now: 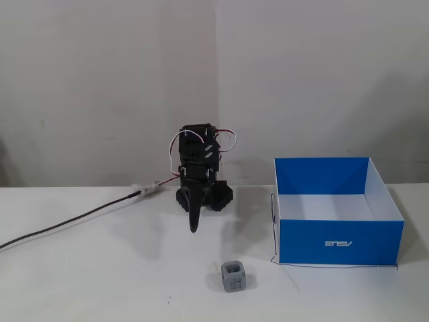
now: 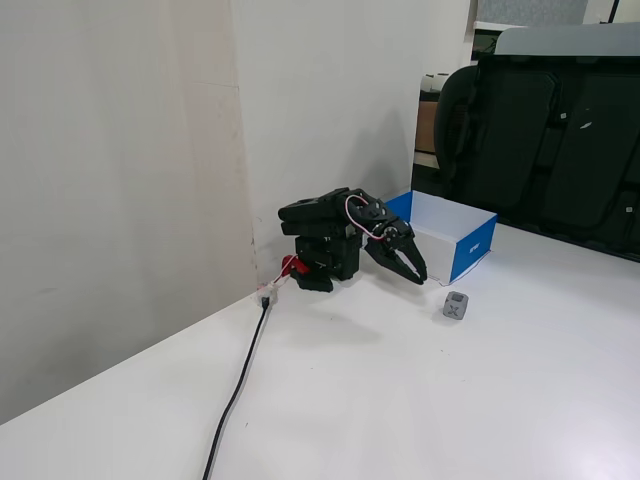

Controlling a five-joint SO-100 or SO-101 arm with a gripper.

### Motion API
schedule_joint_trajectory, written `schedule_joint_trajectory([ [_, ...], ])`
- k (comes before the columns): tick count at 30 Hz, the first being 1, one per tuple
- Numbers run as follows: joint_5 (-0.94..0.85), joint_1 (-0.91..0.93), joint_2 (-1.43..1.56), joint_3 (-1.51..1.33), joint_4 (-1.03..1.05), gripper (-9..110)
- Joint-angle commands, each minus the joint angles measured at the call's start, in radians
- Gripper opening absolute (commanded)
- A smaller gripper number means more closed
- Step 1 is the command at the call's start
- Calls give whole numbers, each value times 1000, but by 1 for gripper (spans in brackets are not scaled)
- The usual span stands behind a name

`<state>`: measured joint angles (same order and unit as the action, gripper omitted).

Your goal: Pick the gray block and keep it in the box.

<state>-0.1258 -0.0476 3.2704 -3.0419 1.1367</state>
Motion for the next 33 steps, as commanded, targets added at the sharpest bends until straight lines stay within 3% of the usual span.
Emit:
schedule_joint_trajectory([
  [1,-8,12,156,12,3,0],
  [15,-12,8,156,18,17,0],
  [22,5,-80,126,219,80,0],
  [33,107,-193,-785,595,-40,0],
])
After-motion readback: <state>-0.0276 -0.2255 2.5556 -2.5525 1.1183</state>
